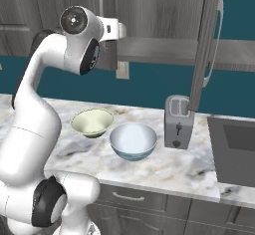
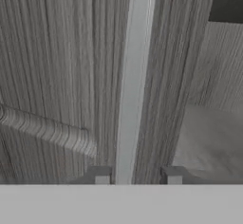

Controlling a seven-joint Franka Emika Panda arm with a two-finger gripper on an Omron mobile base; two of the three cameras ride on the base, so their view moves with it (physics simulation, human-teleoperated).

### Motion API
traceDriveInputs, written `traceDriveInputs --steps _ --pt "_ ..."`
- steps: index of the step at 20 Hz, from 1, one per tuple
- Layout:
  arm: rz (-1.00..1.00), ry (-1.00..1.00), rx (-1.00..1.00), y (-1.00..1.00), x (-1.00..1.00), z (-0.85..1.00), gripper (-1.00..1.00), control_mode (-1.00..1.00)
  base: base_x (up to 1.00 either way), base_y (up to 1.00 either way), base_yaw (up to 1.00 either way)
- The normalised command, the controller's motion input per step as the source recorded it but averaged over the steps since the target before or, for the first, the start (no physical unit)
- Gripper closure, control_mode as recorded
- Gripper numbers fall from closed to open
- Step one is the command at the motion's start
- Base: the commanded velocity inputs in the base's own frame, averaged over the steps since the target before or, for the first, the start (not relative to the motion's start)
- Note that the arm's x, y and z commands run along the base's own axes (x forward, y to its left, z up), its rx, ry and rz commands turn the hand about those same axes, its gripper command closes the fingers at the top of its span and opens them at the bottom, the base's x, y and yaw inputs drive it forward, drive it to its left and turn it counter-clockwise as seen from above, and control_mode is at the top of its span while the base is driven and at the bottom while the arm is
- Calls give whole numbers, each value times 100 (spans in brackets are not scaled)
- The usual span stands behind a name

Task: Open the cabinet. Pick the bowls from the counter and place them in the cabinet. Then close the cabinet.

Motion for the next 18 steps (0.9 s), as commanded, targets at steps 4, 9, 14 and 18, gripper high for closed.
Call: traceDriveInputs --steps 4,9,14,18 --pt "0 3 -6 55 -97 0 100 -100 0 0 0" --pt "0 -1 -7 69 -89 -9 100 -100 0 0 0" --pt "-9 -5 -2 -18 -62 0 100 -100 0 0 0" --pt "-6 -1 0 -72 -38 0 100 -100 0 0 0"
